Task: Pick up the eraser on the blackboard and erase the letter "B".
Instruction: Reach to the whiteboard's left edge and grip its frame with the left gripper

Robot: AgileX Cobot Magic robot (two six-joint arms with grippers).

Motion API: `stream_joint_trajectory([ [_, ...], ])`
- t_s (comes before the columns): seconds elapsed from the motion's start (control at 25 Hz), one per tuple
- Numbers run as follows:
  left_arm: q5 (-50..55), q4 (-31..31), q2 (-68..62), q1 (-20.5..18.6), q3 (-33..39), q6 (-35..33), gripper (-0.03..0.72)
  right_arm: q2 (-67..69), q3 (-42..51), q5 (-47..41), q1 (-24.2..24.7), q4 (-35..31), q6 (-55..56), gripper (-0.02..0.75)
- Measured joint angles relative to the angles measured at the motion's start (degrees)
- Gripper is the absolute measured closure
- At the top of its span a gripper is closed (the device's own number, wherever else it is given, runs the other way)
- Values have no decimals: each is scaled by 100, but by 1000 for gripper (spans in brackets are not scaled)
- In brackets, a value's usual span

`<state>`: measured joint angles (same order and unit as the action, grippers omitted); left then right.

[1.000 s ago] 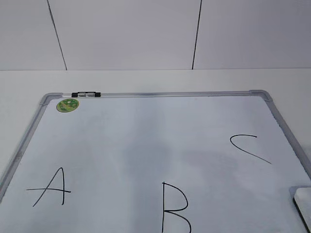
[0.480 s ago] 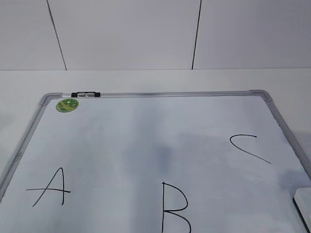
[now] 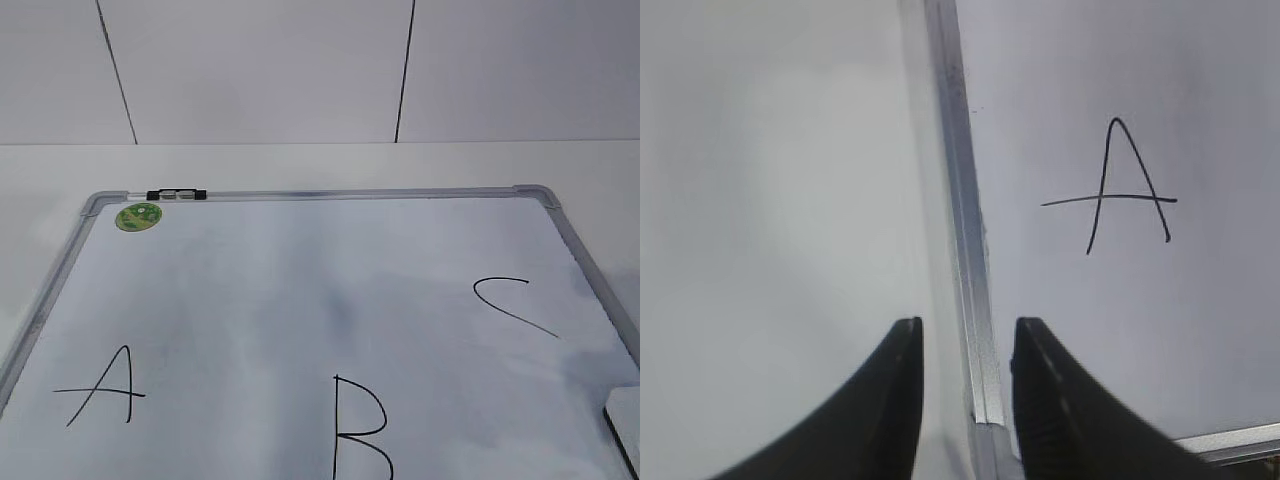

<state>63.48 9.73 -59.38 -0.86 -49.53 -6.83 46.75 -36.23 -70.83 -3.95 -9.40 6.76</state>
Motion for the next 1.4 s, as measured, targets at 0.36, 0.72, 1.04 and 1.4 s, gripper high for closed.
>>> stream_joint_trajectory([
  [0.36,56,12,-2190,0,-1134,0,455,0,-2,0,0,0,0,152],
  [0.72,-308,26,-3575,0,-1382,0,454,0,-12,0,0,0,0,151],
  [1.04,-805,26,-4246,293,-1405,0,454,0,-12,0,0,0,10,152],
  [1.4,-1235,26,-4696,322,-1418,0,454,0,-12,0,0,0,10,152],
])
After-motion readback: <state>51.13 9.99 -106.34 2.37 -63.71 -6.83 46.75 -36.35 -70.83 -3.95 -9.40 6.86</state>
